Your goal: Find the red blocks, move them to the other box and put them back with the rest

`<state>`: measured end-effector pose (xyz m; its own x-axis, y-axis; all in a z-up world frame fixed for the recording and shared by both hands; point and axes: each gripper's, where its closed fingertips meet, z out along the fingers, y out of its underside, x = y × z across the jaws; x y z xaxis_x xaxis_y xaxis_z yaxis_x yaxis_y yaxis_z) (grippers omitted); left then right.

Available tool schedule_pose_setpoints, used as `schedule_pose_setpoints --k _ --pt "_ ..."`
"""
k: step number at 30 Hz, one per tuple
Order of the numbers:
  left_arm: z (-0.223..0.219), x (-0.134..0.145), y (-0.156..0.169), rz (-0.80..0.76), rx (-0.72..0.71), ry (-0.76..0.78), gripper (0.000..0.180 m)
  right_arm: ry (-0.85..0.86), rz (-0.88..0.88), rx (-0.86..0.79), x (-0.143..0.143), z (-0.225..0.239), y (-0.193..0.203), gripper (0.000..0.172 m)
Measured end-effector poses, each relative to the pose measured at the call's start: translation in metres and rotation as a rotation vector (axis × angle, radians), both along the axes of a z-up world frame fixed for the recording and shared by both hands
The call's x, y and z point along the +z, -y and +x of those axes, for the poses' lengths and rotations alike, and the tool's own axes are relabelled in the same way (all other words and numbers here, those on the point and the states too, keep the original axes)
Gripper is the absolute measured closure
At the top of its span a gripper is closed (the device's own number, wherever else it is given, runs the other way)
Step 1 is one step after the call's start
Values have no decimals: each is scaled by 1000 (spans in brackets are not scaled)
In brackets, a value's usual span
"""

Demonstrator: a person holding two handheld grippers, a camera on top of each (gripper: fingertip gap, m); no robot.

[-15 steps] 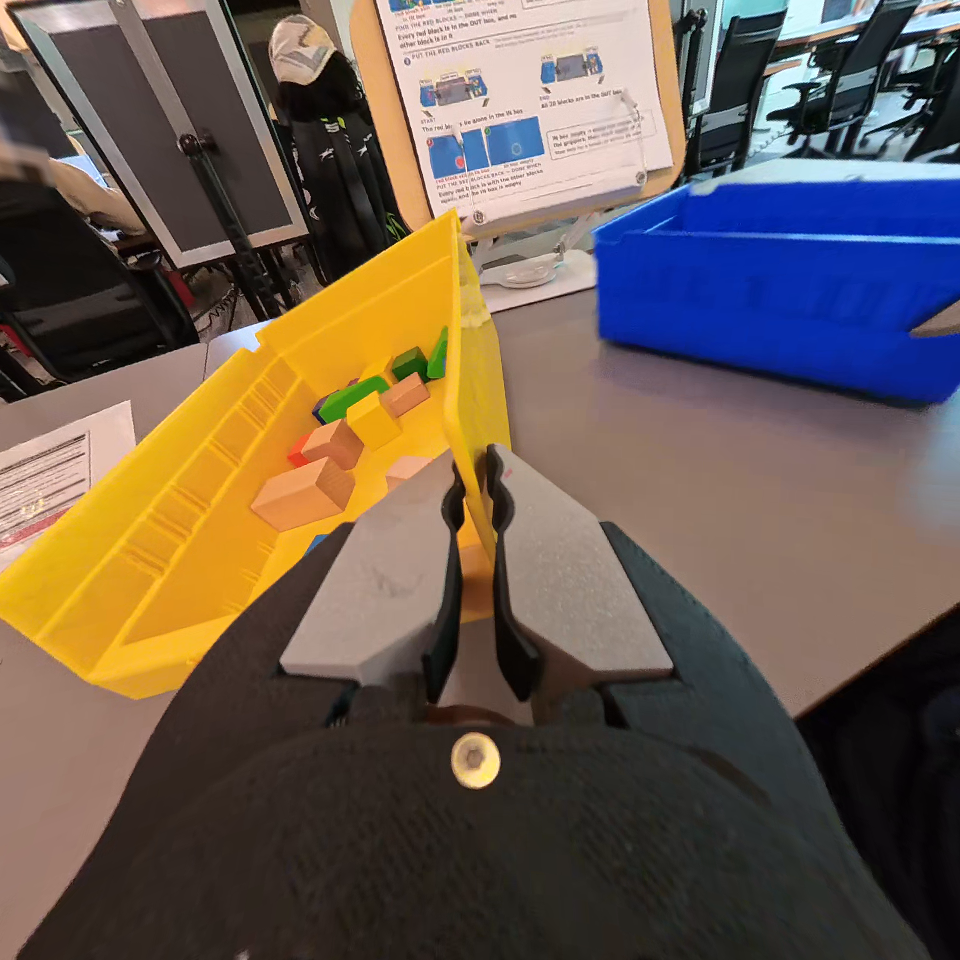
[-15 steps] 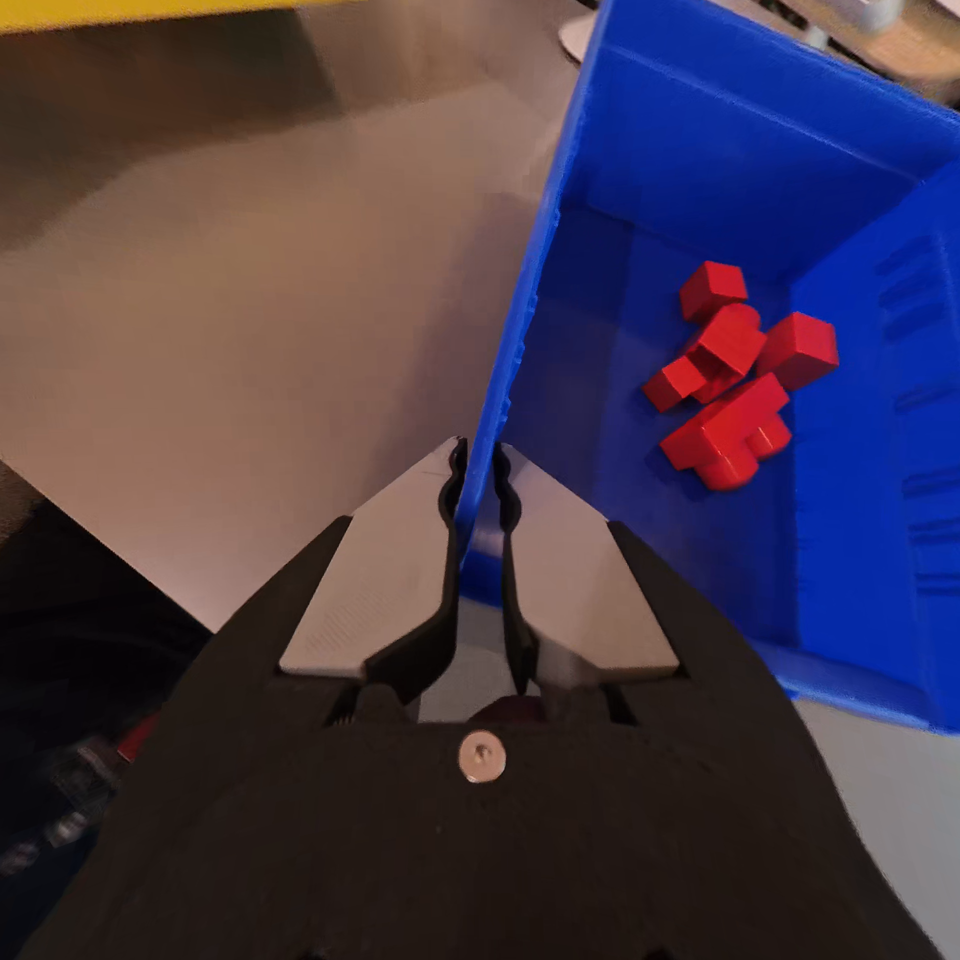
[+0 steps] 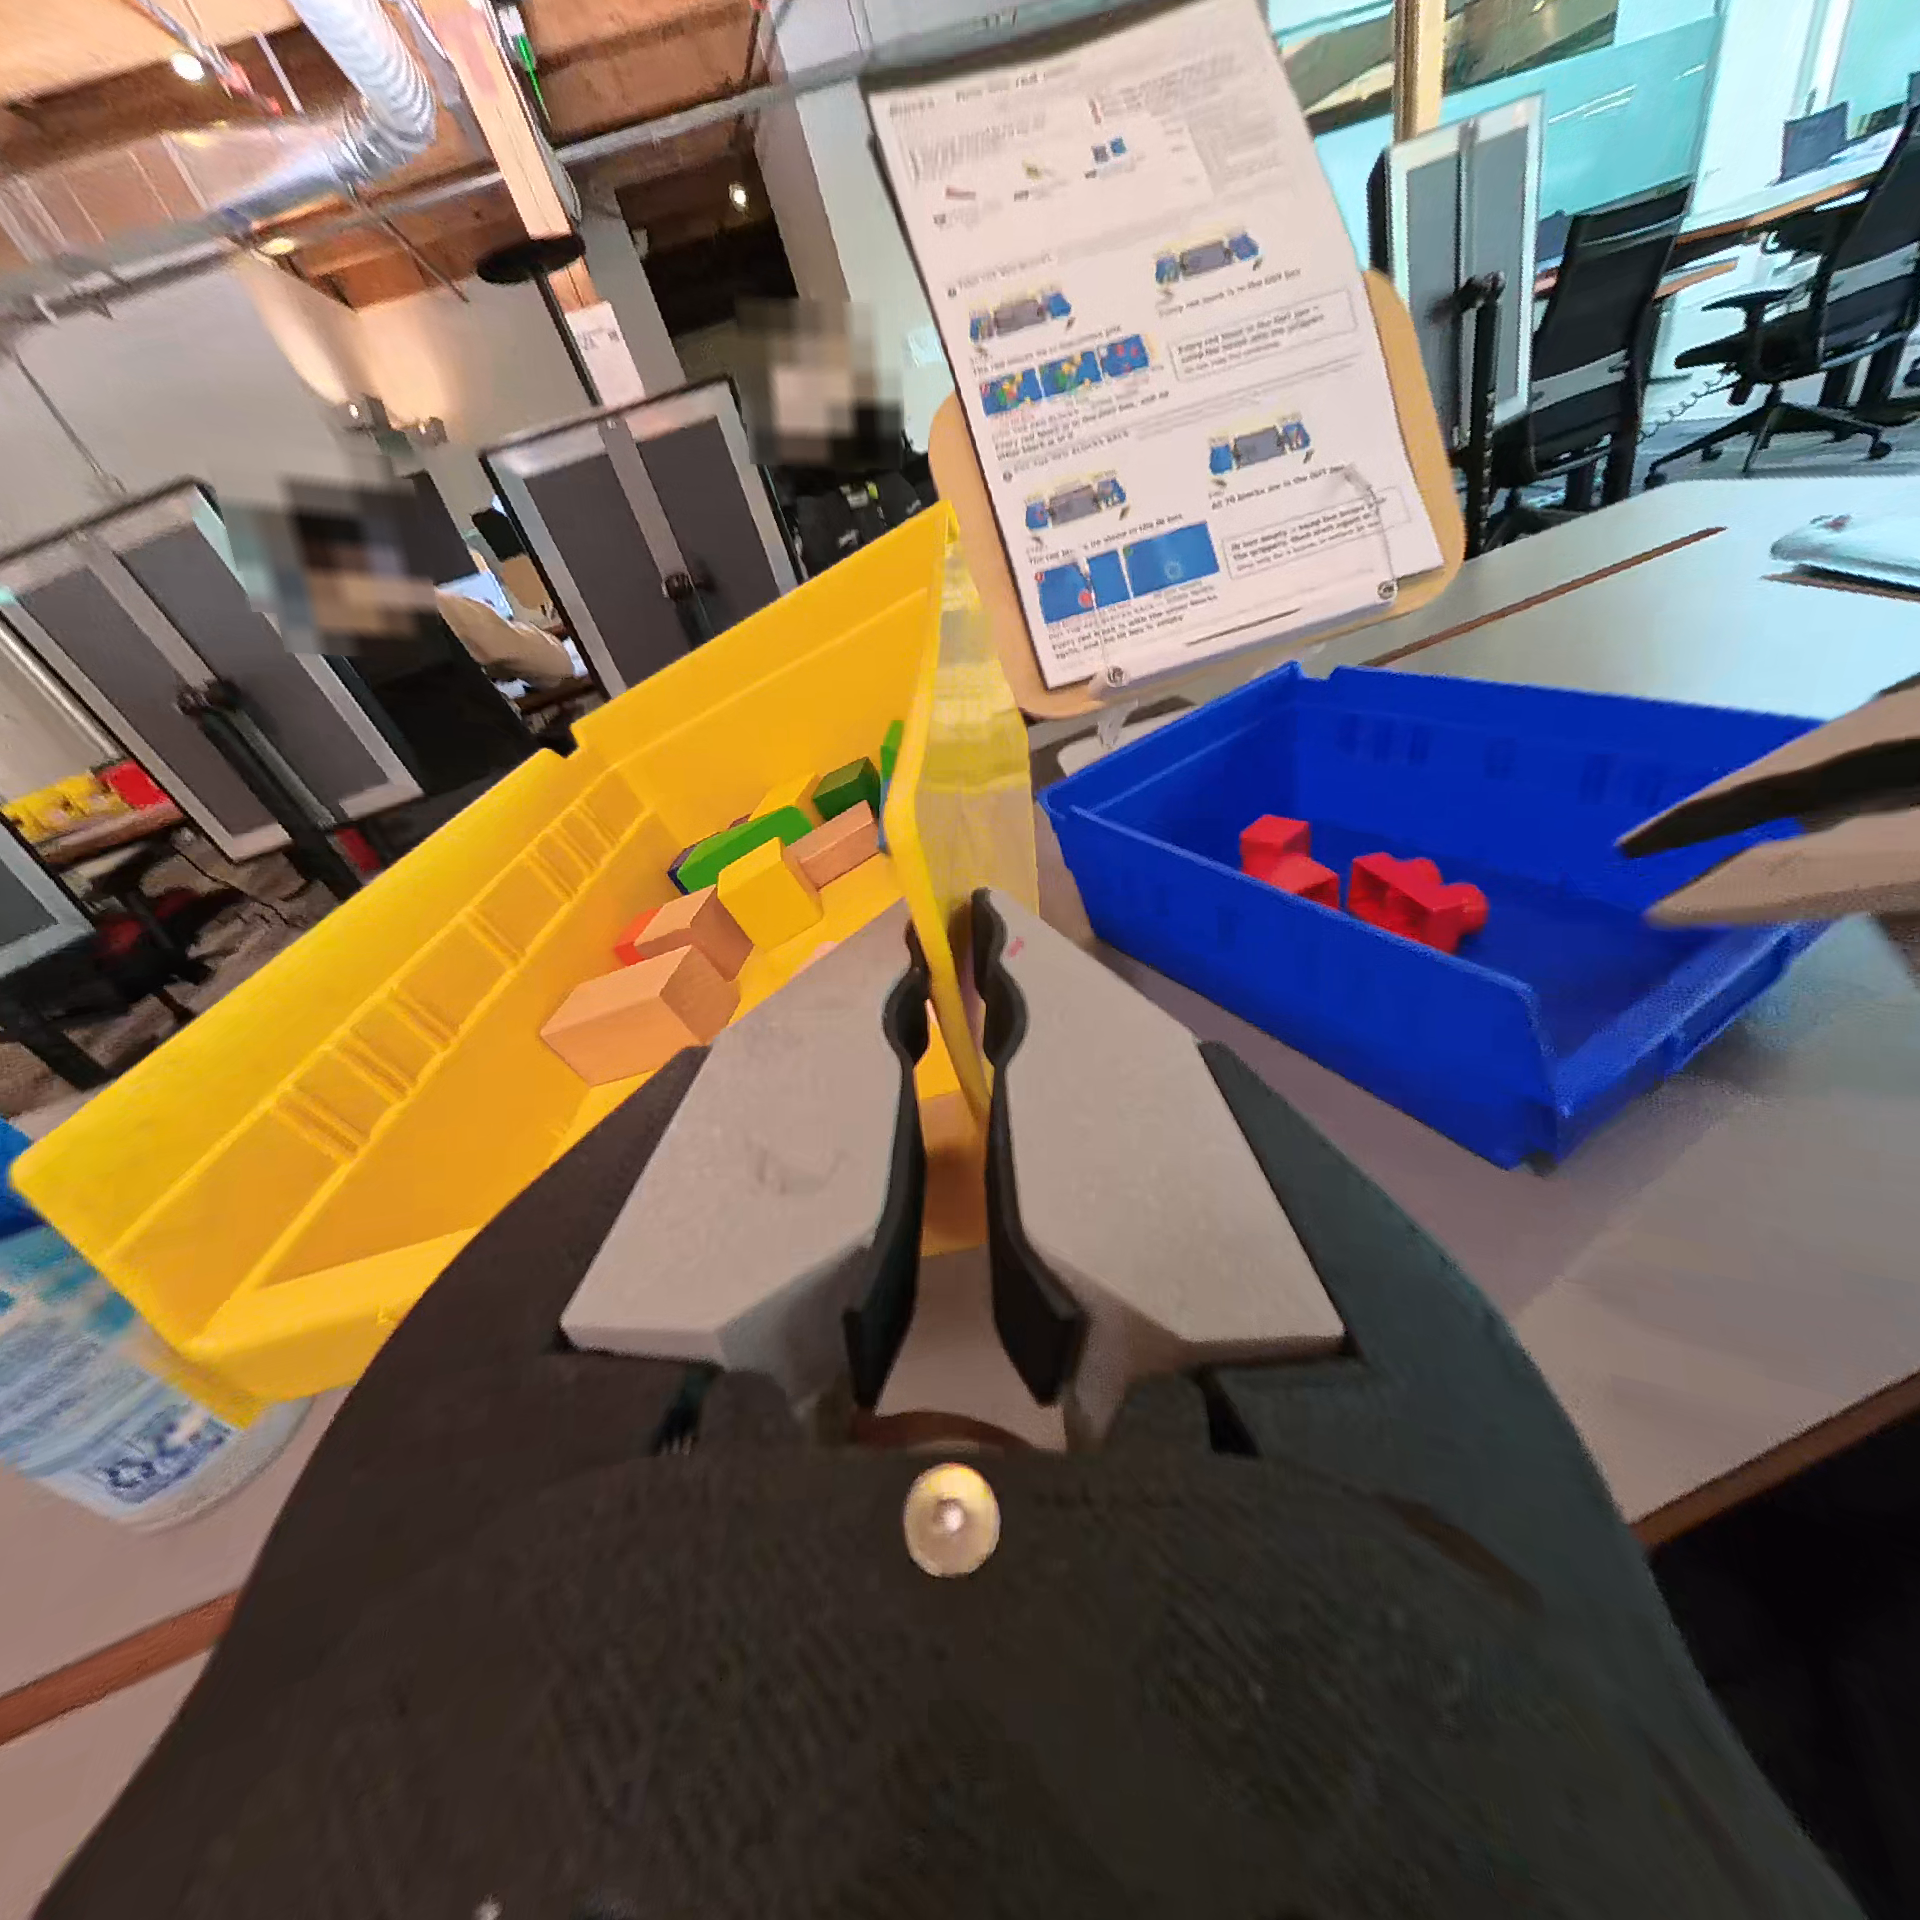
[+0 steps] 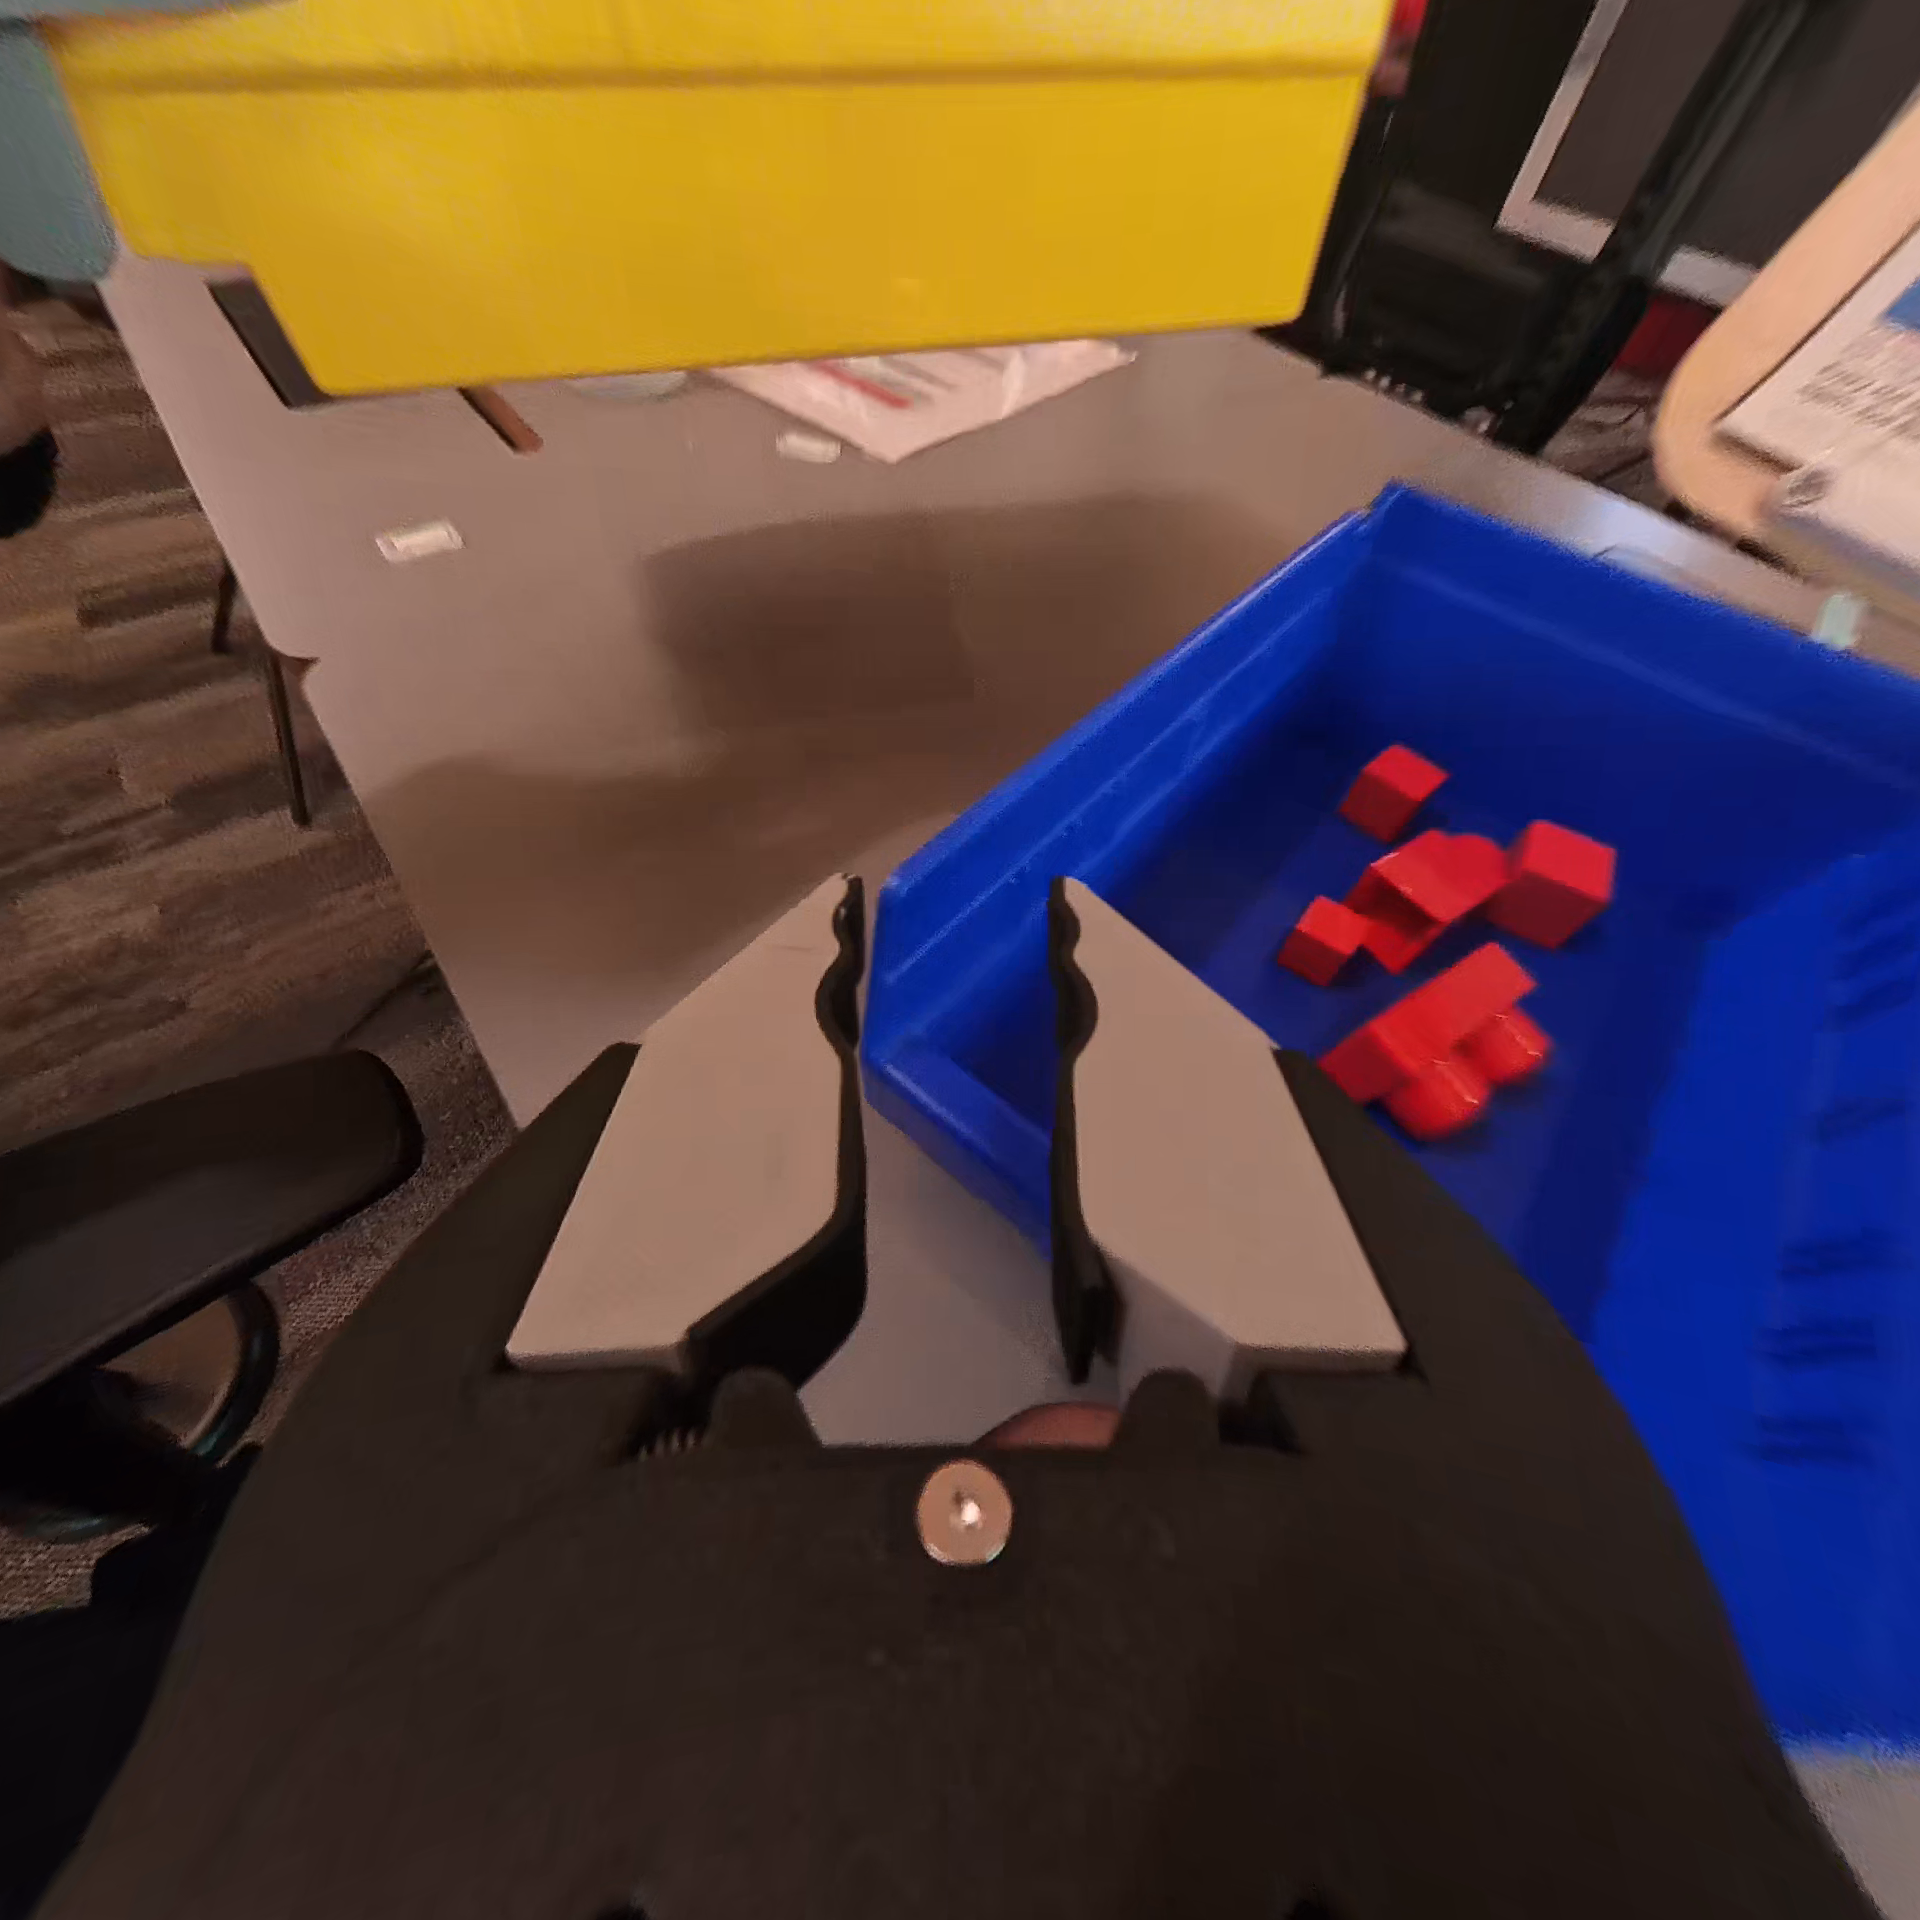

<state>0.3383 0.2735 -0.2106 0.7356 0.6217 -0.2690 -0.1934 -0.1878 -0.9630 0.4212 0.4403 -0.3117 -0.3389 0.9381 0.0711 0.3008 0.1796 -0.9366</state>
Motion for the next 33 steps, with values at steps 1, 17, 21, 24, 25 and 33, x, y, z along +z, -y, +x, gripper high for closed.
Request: schedule_pose_setpoints --k 1,17,21,24,25,33 --pt "3 9 -1 1 -4 -20 180 -27 -8 -26 11 11 -17 144" --pt "68 87 -79 165 -227 -152 179 302 25 19 -91 -52 -188 172" --pt "74 83 -102 182 -274 -127 180 309 -70 21 -101 -92 -150 172" --pt "82 81 -119 179 -310 -119 180 321 -77 -41 -93 -99 -153 172" --pt "87 80 -126 172 -321 -127 180 313 -103 -51 -85 -92 -160 172" --pt "154 57 -202 105 -493 -173 180 83 -179 -235 0 56 -258 172"
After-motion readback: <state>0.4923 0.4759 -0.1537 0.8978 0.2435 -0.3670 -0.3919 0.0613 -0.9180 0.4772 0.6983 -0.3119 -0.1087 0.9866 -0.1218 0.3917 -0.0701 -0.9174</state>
